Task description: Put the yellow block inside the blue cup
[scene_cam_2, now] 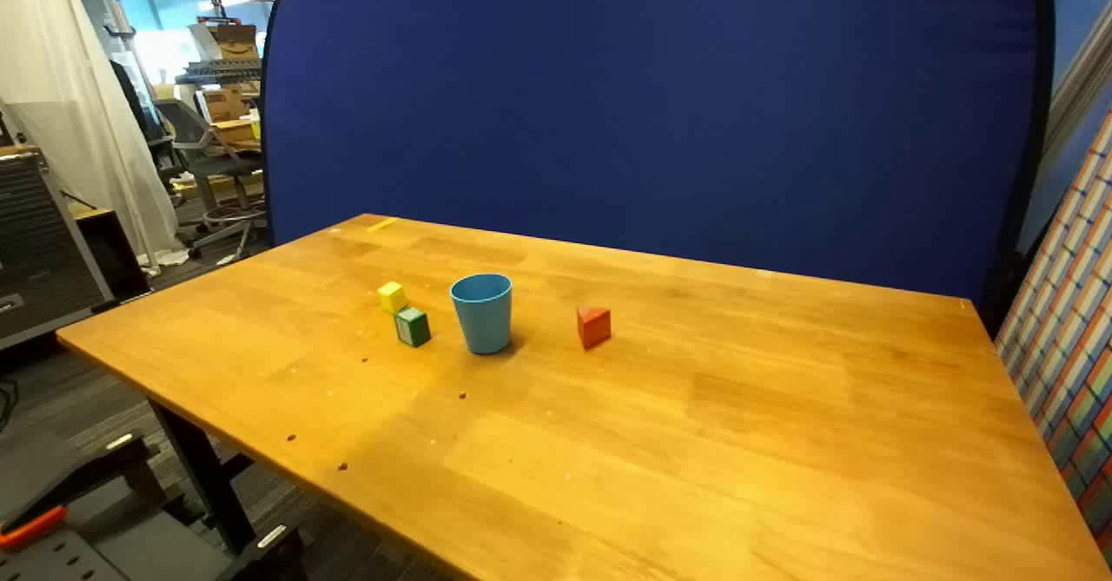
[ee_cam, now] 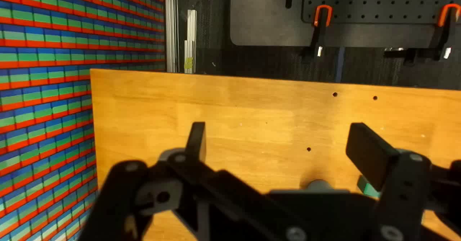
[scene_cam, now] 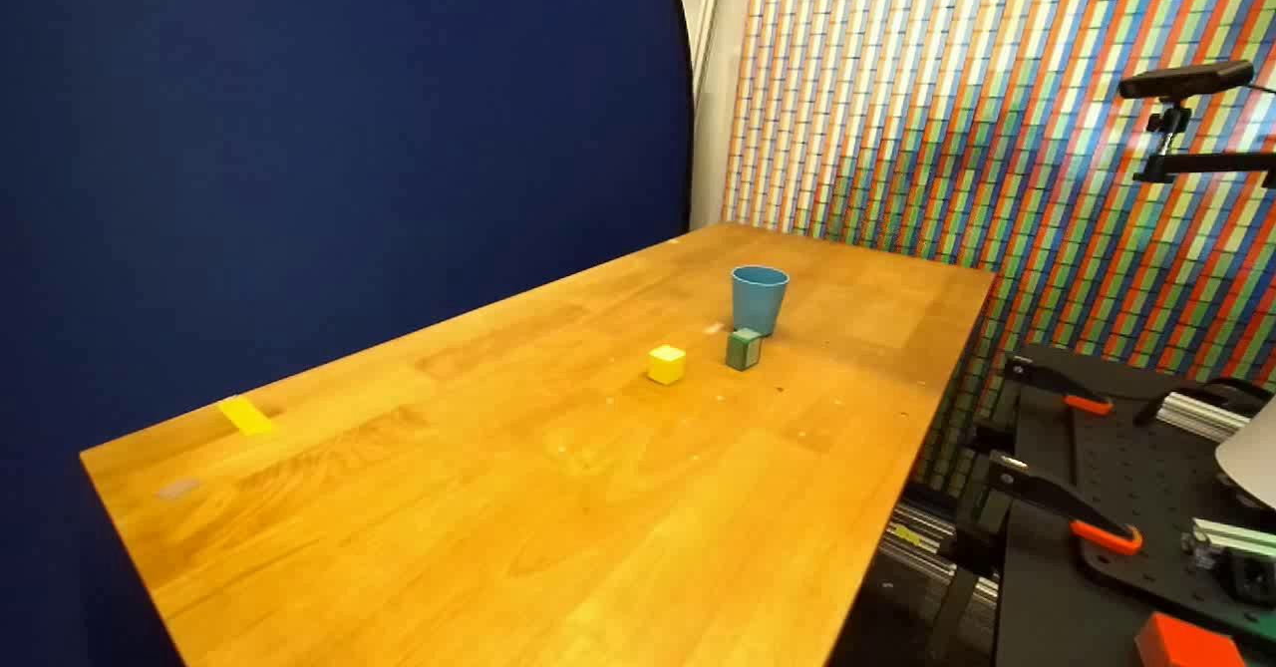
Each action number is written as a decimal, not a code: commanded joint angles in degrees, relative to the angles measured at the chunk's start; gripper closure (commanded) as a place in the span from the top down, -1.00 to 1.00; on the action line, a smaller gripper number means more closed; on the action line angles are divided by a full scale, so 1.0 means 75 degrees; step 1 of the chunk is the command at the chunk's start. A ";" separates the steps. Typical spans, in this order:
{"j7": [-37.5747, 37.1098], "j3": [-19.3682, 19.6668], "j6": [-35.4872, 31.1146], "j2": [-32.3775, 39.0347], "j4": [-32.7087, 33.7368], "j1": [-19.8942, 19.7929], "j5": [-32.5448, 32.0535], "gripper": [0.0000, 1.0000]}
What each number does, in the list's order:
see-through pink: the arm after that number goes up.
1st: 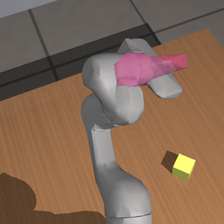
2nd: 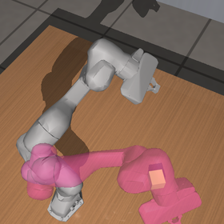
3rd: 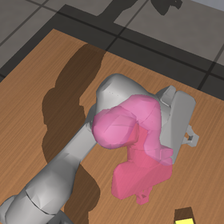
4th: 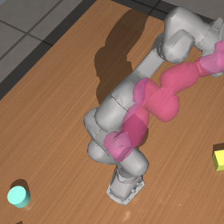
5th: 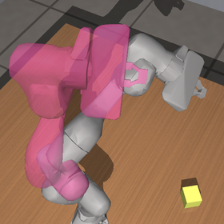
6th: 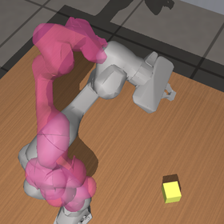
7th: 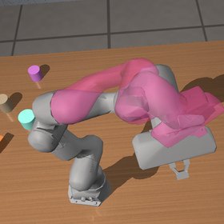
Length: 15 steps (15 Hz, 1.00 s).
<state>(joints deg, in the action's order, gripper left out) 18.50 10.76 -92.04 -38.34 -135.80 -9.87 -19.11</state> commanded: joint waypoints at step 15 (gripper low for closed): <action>0.0475 -0.0564 -0.1883 0.4009 0.2044 0.1294 0.0196 1.00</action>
<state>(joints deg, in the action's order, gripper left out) 18.58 8.12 -103.46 -18.37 -127.73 -2.12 -19.01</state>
